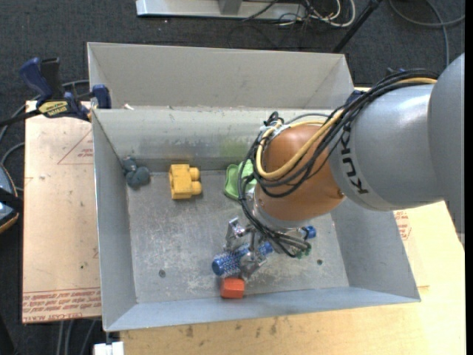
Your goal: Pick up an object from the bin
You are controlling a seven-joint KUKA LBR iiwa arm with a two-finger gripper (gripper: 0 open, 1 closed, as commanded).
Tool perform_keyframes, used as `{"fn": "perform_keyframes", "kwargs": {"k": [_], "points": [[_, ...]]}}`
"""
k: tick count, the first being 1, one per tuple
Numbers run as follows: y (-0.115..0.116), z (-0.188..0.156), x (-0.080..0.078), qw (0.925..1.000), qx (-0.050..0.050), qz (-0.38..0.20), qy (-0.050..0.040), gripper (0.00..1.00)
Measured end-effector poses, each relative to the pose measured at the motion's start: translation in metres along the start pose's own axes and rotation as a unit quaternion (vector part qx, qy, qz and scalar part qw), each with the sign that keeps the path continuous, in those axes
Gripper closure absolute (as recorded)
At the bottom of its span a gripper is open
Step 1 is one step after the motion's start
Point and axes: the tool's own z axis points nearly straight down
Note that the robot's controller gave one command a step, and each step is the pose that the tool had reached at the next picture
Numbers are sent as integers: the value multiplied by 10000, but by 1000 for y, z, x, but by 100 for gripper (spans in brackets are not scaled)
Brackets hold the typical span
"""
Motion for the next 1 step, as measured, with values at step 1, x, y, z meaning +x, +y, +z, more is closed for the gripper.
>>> {"fn": "perform_keyframes", "kwargs": {"k": [1], "points": [[18,-125,-7,10000,9,29,-41,100]]}}
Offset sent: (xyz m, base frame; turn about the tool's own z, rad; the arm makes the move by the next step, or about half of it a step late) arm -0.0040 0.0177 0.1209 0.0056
